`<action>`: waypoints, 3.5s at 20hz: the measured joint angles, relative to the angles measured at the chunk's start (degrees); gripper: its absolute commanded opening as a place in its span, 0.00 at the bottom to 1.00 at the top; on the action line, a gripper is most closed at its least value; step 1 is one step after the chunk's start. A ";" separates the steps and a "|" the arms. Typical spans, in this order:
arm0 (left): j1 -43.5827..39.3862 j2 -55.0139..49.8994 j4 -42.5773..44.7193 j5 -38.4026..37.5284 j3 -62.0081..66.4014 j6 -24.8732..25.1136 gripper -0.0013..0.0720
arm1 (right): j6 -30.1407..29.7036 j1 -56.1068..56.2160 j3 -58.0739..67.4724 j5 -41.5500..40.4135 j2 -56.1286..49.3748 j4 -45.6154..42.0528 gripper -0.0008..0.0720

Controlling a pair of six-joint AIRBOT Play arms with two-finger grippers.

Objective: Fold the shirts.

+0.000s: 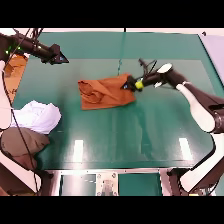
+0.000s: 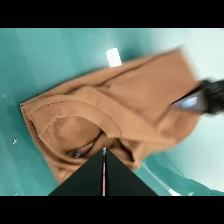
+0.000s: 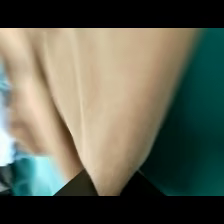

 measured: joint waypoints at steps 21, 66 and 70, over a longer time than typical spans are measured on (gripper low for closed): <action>0.00 -0.02 -0.11 0.04 0.00 -0.04 0.05 | 19.19 -58.42 12.20 8.04 18.36 -12.17 0.03; -4.11 18.29 9.14 -2.21 -15.74 -3.34 0.05 | 23.76 -49.35 -16.22 21.33 36.76 -41.22 0.04; -6.86 31.69 12.98 0.31 -36.15 -4.37 0.05 | 22.84 -28.11 -22.18 16.48 42.69 -40.94 0.04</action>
